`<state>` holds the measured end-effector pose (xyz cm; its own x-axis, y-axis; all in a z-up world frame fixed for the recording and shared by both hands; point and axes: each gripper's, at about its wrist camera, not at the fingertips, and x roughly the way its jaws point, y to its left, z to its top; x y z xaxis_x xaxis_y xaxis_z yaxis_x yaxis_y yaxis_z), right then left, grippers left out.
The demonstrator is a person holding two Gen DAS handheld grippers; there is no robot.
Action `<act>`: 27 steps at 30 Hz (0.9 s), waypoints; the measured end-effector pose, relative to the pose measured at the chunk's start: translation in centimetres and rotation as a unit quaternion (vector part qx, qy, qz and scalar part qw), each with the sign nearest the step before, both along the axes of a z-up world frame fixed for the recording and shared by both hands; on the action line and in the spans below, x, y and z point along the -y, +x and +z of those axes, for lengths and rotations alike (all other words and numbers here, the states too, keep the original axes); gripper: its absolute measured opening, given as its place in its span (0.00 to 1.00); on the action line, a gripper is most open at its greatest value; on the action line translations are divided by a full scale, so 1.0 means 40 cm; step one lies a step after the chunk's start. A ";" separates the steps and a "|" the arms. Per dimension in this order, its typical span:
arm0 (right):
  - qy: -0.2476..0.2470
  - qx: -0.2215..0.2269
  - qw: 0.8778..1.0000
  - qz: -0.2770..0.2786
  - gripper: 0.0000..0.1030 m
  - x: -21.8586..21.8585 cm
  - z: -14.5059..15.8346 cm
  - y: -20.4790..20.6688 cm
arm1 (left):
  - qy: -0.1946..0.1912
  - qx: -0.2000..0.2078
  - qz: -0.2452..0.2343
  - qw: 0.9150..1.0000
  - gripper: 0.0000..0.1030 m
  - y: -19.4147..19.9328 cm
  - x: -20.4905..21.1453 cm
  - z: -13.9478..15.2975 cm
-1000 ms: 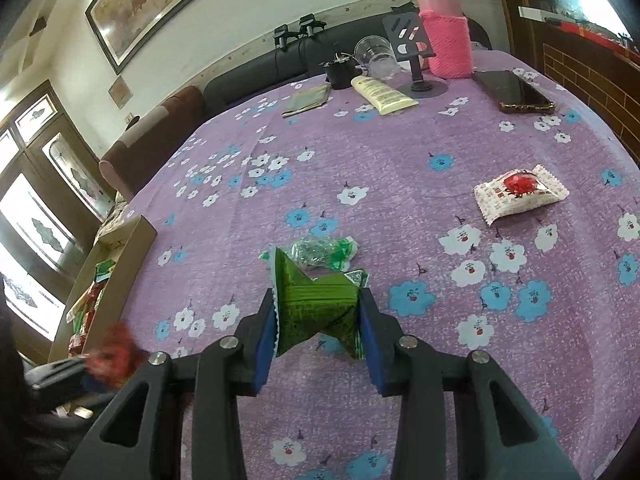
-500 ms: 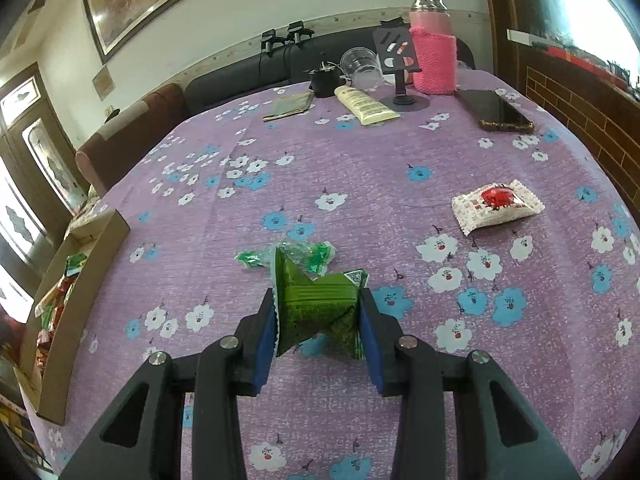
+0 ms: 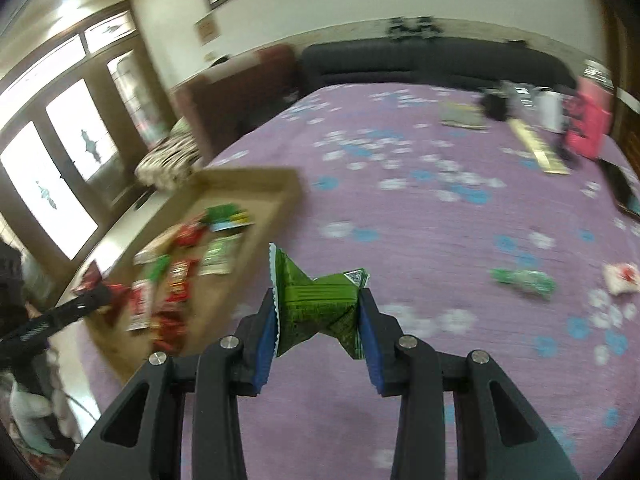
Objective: Organize snacks
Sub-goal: 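Carry the red packet and green triangular packet into the box with both grippers, then open both grippers to release the packets into the box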
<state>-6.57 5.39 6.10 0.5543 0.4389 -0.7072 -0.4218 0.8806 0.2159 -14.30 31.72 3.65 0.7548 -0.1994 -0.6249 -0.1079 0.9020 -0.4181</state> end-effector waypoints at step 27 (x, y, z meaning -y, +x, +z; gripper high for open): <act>-0.070 -0.021 0.994 0.087 0.48 -0.373 -0.067 0.067 | -0.034 0.019 0.021 0.999 0.62 0.002 -0.085 0.003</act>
<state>-3.89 20.33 3.41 0.4481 0.4211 -0.7886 -0.5631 0.8181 0.1170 -14.23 35.11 3.79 0.7868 -0.2077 -0.5812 -0.1281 0.8662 -0.4830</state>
